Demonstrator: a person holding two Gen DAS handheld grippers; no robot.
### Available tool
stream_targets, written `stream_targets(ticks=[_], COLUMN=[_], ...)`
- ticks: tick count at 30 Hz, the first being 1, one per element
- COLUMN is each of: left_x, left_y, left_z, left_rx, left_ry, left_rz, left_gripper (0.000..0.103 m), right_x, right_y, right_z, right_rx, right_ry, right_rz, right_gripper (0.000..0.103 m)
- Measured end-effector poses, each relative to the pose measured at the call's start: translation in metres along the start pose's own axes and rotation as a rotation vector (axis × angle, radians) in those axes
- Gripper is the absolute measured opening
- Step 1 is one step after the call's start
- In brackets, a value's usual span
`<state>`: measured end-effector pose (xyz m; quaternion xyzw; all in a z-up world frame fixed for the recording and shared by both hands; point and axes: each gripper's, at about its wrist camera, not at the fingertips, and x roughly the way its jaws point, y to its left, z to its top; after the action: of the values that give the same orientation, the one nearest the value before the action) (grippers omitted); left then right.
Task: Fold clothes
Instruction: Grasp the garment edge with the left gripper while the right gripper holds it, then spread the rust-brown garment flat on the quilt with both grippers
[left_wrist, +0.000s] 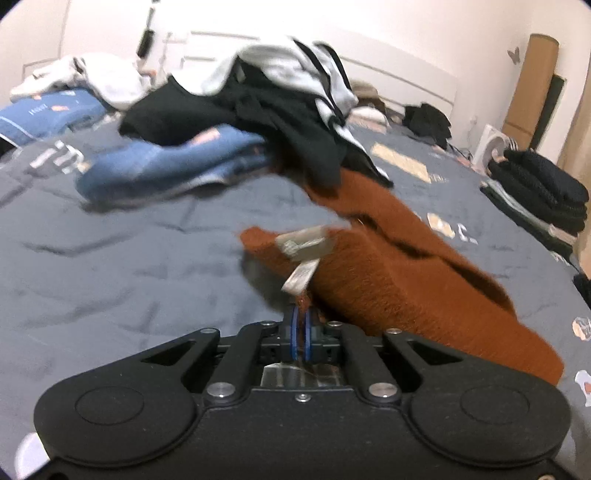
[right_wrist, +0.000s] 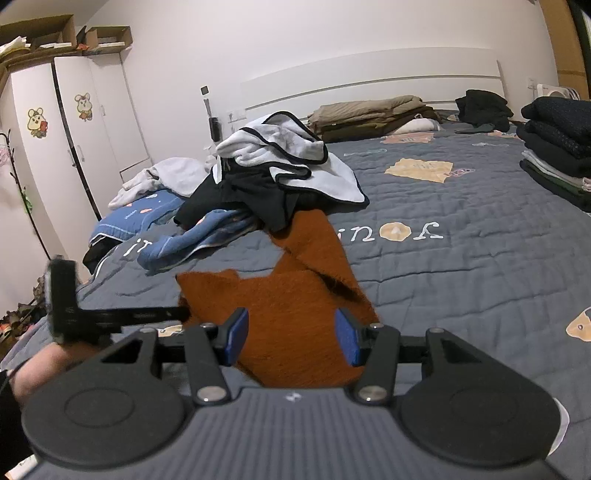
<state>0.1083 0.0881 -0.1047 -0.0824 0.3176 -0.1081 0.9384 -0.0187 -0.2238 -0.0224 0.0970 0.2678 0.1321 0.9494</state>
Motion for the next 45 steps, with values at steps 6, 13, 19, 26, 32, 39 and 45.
stream_targets(ticks=[6,13,19,26,32,39,45], left_x=[-0.044,-0.103,-0.153,-0.204,-0.189,-0.178,-0.143], left_y=[0.025,0.067,0.100,0.151,0.173,0.126,0.062], left_z=[0.009,0.008,0.005,-0.001,-0.006,0.006,0.010], left_rx=[-0.058,-0.138,-0.193,-0.287,-0.333,-0.188,-0.094], left_ry=[-0.066,-0.123,-0.173,-0.229,-0.055,-0.129,-0.111], left_rz=[0.036,0.112,0.193,0.370,0.457,0.372,0.221], left_gripper=[0.004,0.004,0.004,0.004,0.014,0.060,0.061], right_x=[-0.002,-0.003,-0.002,0.004,0.015,0.027,0.037], right_y=[-0.001,0.002,0.010,0.014,0.016,0.022,0.026], right_z=[0.002,0.000,-0.001,-0.007,-0.014,-0.017,-0.013], right_rx=[0.015,0.015,0.007,0.006,0.004,0.000,-0.035], right_ry=[-0.005,0.005,0.016,0.040,0.078,0.102,0.101], right_rz=[0.009,0.022,0.033,0.023,0.000,-0.011,-0.035], right_gripper=[0.051,0.051,0.051,0.051,0.051,0.056,0.057])
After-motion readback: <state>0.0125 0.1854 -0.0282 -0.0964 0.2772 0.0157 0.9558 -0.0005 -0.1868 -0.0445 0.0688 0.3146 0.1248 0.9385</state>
